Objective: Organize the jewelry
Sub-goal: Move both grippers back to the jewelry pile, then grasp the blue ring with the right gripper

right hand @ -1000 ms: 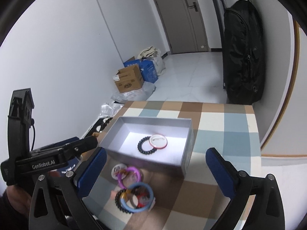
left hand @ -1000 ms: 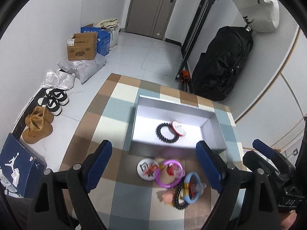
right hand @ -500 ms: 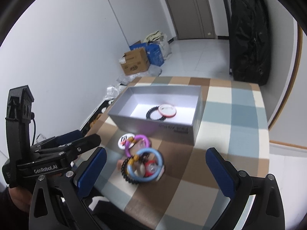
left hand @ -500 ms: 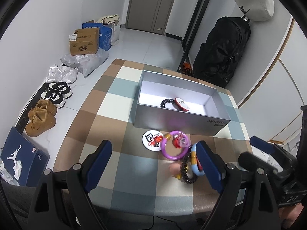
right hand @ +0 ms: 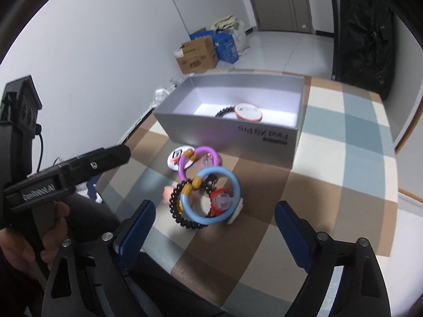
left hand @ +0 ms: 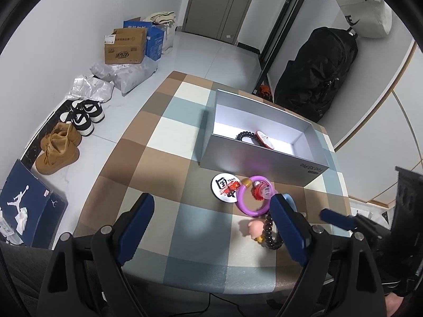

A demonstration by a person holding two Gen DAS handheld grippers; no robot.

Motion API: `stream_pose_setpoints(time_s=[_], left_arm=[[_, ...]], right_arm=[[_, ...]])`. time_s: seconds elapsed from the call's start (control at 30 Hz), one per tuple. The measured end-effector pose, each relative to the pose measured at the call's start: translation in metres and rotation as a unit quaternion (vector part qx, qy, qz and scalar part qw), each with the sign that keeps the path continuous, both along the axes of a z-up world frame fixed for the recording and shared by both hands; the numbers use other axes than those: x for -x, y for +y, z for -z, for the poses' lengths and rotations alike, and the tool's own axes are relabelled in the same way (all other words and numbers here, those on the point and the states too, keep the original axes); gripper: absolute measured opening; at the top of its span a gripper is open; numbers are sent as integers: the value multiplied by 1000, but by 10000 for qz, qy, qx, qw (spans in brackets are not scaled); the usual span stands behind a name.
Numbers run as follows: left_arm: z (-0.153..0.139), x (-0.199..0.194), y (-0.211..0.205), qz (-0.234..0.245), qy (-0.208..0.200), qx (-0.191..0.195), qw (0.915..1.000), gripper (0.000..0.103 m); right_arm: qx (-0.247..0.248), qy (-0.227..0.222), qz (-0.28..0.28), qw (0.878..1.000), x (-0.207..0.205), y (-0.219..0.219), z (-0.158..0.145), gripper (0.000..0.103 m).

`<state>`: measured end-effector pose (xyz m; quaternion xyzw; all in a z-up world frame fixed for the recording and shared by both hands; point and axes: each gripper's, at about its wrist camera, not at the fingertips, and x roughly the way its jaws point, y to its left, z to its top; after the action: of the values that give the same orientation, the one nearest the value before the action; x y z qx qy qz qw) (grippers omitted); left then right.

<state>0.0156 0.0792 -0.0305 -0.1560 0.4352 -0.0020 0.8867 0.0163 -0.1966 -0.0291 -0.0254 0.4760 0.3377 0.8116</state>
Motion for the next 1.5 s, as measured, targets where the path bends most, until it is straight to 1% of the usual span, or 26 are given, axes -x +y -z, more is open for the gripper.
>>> stream_pose_setpoints(time_s=[0.1,0.17,0.23,0.33,0.5,0.63,0.7,0.87,1.27,1.43,1.5], left_arm=[[0,0,5,-40,20,95,9999,86],[2,-1,7,-47,58,152,9999,86],[3,-1,10,-45,98,204,9997,86],[5,-1,13,-57,135,256,9996,86],[8,-2,15,-41,237,371,9990,86],[8,-1,17,-6,235,402,9989,86],[8,-1,17,-1,221,391,9990,86],[8,0,17,27,237,391,9989,86],[6,2,4,278,165,187,9993,86],[7,2,-6,544,140,174,9983,86],[9,3,-13,753,201,194,9968,86]], right_arm=[[45,150,-43,9999,-3,4,7,78],[71,222,-92,9997,-5,6,12,76],[109,234,-119,9996,-6,8,15,76],[162,233,-148,9995,-7,12,17,73],[189,173,-154,9996,-9,18,18,72],[341,200,-148,9991,-14,24,25,64],[319,159,-144,9993,-15,25,25,61],[246,249,-60,9994,-18,23,25,60],[-4,141,251,9996,-25,10,9,60],[-156,74,466,9988,-28,0,0,60],[-227,72,578,9980,-29,-7,-3,60]])
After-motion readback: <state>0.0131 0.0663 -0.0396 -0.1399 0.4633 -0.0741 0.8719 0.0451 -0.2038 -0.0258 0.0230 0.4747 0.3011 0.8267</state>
